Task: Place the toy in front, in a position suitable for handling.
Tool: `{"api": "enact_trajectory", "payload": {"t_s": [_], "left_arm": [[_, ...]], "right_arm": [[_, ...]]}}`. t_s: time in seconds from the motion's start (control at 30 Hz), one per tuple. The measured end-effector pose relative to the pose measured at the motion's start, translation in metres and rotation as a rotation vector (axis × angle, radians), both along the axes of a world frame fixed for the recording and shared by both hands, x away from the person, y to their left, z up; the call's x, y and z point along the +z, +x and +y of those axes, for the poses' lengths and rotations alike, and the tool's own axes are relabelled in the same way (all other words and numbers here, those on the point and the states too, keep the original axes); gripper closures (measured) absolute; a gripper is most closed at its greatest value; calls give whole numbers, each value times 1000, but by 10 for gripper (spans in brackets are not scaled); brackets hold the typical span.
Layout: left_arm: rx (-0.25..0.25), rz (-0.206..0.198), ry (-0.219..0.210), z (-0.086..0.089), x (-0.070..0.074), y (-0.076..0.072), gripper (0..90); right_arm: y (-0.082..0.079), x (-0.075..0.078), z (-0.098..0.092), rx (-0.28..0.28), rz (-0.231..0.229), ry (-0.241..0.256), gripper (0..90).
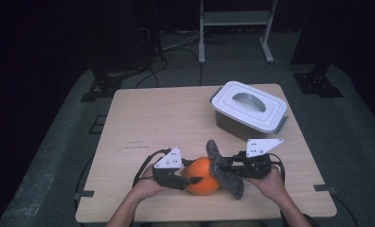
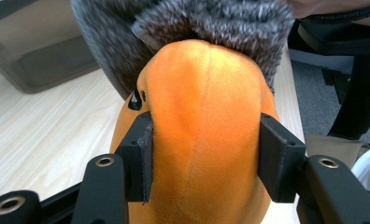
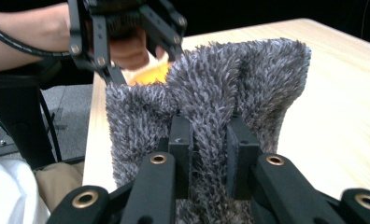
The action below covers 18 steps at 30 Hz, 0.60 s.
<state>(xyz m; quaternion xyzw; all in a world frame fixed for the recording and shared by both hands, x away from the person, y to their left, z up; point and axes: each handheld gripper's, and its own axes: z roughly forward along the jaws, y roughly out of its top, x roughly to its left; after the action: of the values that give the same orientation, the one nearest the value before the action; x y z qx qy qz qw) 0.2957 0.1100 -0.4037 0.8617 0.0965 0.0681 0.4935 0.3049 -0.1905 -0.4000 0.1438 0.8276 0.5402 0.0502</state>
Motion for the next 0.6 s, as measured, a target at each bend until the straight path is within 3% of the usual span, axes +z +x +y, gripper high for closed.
{"api": "enact_trajectory", "payload": {"t_s": [0.17,0.33,0.4,0.53,0.6], "left_arm": [[-5,-5,15,1,2,-1,456],[-11,-18,26,-3,1,-3,444],[-7,-10,33,-3,1,-2,421],[11,36,19,-3,0,2,279],[10,49,15,-3,-2,3,269]], "right_arm": [[0,0,2,-1,-3,-20,746],[-5,7,6,19,-30,19,746],[-5,6,6,22,-29,13,745],[-2,2,4,14,-7,-11,744],[1,-1,2,16,9,-8,744]]}}
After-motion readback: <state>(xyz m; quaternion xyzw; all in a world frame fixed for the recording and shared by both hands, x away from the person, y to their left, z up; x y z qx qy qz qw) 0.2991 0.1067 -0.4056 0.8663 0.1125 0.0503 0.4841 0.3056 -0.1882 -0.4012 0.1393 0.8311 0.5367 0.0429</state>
